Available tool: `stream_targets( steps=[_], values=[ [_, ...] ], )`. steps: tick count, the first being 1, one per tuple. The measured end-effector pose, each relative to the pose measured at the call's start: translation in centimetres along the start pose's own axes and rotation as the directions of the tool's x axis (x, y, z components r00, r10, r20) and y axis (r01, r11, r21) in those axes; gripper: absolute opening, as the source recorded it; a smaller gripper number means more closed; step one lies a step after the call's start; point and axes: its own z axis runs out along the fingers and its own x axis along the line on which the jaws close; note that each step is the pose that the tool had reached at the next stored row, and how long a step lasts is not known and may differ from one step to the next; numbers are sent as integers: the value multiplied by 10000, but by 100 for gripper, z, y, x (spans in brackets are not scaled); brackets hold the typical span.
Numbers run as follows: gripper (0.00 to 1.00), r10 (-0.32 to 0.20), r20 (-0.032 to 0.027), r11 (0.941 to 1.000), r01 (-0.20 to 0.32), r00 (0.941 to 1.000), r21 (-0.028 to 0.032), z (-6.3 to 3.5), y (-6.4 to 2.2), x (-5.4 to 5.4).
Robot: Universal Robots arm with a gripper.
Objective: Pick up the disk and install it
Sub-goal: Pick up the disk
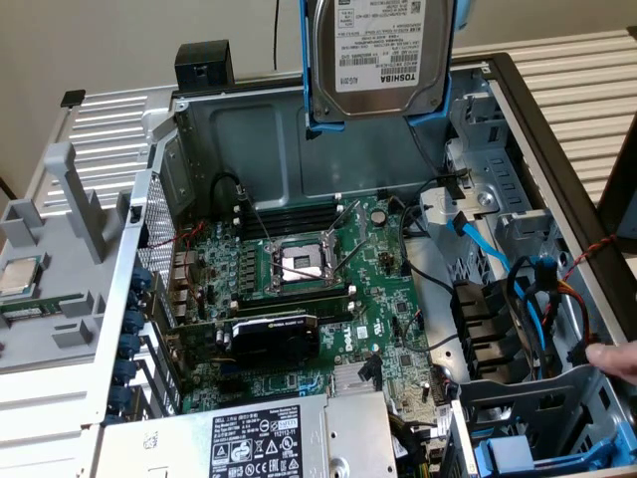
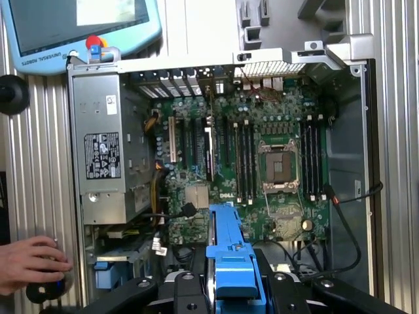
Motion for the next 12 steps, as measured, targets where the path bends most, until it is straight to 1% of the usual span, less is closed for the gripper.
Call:
stream_targets(
  steps=[12],
  values=[
    [37, 1, 2, 10000, -1, 10000, -5, 1, -5, 10]
  ],
)
